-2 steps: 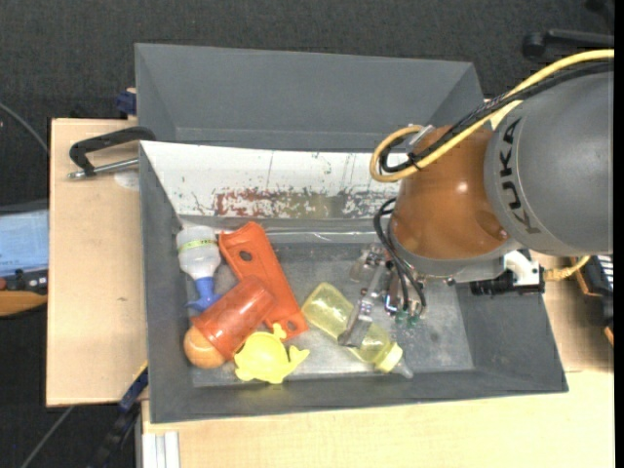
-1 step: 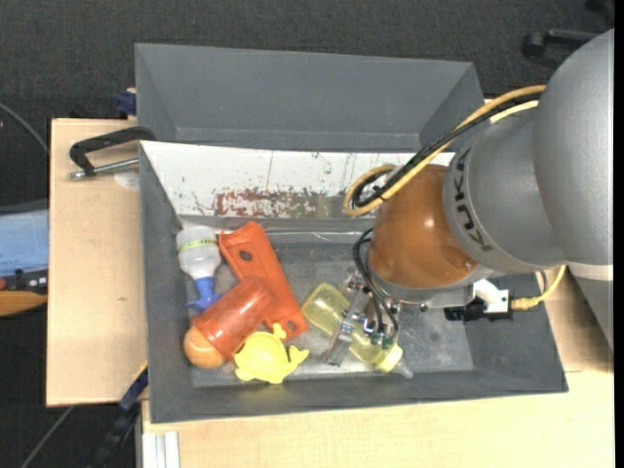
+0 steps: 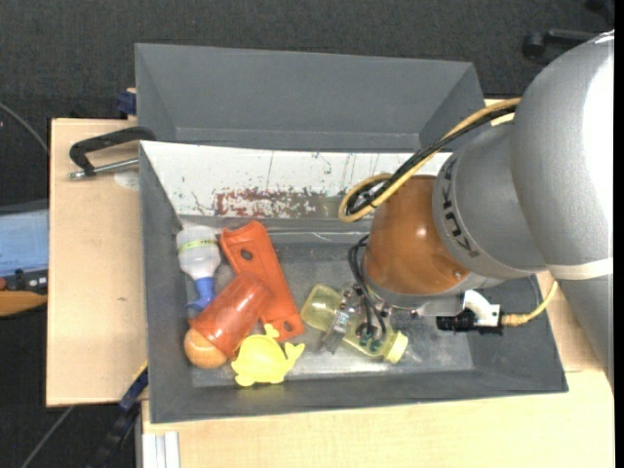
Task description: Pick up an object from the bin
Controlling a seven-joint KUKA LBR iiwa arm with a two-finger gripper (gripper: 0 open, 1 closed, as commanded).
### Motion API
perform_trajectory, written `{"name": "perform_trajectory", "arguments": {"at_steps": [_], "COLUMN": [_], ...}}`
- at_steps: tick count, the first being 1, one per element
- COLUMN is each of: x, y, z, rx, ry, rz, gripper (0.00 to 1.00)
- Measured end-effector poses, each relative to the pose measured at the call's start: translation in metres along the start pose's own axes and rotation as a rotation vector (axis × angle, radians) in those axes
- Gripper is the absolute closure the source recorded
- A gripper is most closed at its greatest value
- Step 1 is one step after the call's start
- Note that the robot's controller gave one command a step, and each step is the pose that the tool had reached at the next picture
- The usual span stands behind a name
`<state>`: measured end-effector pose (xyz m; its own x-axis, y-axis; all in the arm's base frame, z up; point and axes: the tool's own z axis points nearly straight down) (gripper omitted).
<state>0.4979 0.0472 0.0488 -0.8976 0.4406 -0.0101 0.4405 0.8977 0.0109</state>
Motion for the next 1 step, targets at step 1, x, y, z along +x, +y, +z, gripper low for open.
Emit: {"name": "perform_trajectory", "arguments": {"at_steps": [1], "x": [0.0006], "y": [-0.0003], "z": [-0.0013], "rx": [0.0], "ry": [0.0], "rz": [0.015], "gripper": [1.0]}}
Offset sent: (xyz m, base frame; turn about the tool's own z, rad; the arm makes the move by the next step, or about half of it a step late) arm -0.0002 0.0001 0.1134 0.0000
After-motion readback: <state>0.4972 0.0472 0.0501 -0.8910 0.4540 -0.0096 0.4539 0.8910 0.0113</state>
